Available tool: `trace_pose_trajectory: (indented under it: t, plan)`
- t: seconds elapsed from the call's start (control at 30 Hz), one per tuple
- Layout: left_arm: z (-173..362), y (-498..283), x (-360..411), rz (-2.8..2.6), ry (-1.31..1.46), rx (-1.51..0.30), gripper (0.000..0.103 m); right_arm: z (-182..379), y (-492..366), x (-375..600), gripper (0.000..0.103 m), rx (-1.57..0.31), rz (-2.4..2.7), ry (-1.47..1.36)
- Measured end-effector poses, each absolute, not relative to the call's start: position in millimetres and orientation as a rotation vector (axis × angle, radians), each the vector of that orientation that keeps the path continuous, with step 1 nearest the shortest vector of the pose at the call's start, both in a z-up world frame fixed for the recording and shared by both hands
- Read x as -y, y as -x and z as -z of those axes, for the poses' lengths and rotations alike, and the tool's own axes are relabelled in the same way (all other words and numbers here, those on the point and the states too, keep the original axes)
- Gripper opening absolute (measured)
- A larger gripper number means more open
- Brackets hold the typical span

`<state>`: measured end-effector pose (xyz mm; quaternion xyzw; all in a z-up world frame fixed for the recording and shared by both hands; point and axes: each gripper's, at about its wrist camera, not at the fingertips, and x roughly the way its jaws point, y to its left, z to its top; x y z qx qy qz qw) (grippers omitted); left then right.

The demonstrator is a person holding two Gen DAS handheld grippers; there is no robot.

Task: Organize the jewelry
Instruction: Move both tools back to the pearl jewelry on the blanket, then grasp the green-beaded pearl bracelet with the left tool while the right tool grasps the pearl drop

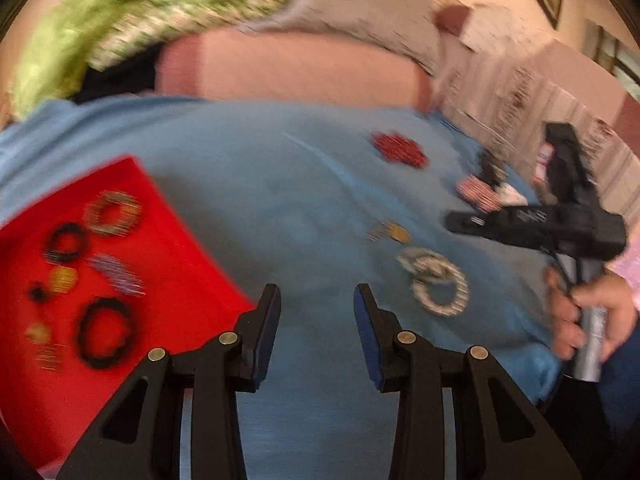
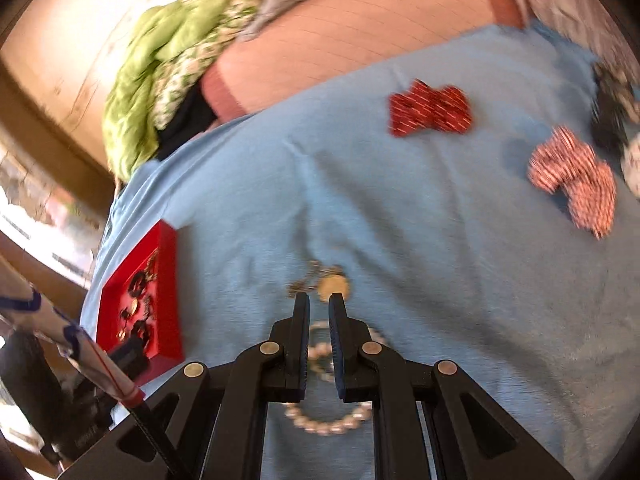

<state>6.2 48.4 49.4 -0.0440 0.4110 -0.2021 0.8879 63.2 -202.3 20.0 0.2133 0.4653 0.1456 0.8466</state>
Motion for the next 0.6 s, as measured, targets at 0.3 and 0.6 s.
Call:
trace_pose_trajectory:
  t: [0.3, 0.6]
  plan:
    - [-25, -21, 13, 0.589, 0.199, -0.939, 0.037, -17, -63, 227, 0.011, -0.968, -0.309, -0.545]
    - [-8, -22, 62, 0.512, 0.021, -0.932, 0.030, -18, -62, 232, 0.011, -0.958, -0.336, -0.554]
